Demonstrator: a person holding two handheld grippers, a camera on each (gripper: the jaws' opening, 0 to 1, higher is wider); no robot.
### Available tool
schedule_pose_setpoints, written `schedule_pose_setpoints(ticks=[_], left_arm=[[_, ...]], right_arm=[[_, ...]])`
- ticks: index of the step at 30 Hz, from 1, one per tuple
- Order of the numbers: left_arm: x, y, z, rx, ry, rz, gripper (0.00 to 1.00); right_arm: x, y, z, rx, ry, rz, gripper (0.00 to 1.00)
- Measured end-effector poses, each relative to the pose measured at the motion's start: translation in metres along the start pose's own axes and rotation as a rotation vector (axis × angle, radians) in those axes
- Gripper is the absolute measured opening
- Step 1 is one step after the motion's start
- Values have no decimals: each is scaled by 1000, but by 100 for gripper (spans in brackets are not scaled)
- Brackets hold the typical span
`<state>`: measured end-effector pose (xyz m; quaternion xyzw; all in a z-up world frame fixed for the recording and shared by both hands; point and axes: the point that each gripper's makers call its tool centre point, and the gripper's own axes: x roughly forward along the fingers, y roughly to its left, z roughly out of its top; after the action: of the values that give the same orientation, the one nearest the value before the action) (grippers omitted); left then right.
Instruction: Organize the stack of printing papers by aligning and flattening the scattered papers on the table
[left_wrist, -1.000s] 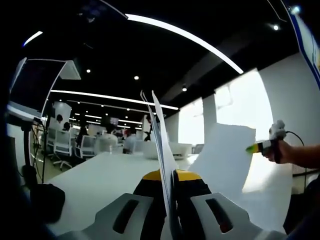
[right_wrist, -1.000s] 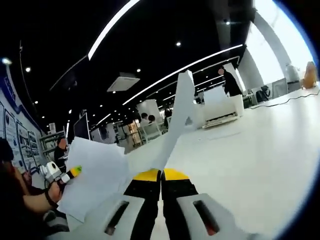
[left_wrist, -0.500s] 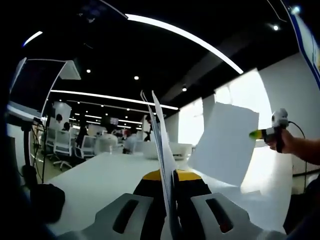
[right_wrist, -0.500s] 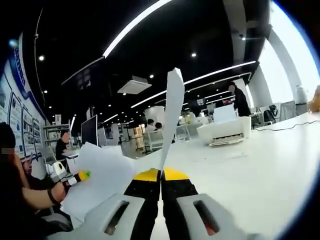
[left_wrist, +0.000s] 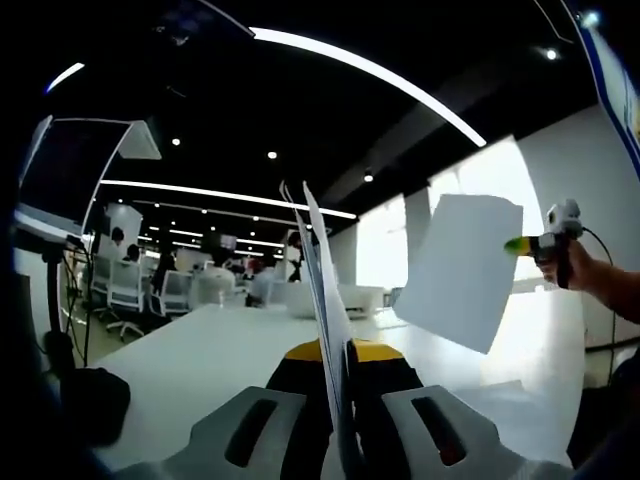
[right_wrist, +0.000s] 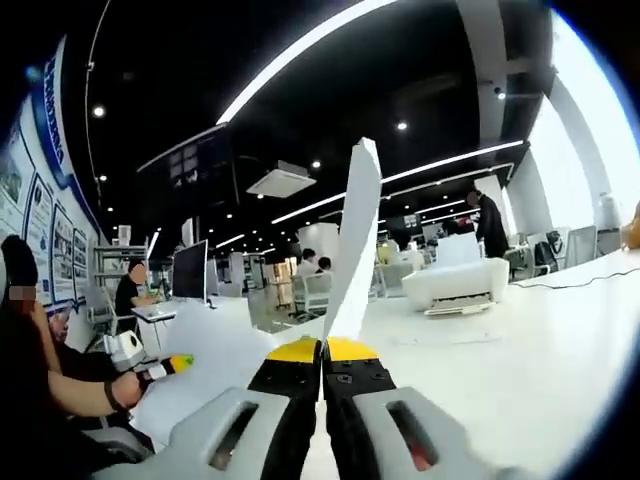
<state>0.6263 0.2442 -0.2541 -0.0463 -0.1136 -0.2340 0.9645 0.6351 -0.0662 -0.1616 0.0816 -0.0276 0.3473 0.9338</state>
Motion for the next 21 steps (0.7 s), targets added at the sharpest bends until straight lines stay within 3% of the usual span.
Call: schedule_pose_setpoints(ticks=[14, 21], left_arm=[[0, 0, 0, 0, -3, 0, 8], [0, 1, 0, 1, -2, 0, 8]], right_arm=[[-4, 16, 25, -83, -25, 32, 0], [-9, 35, 41, -53, -60, 89, 0]])
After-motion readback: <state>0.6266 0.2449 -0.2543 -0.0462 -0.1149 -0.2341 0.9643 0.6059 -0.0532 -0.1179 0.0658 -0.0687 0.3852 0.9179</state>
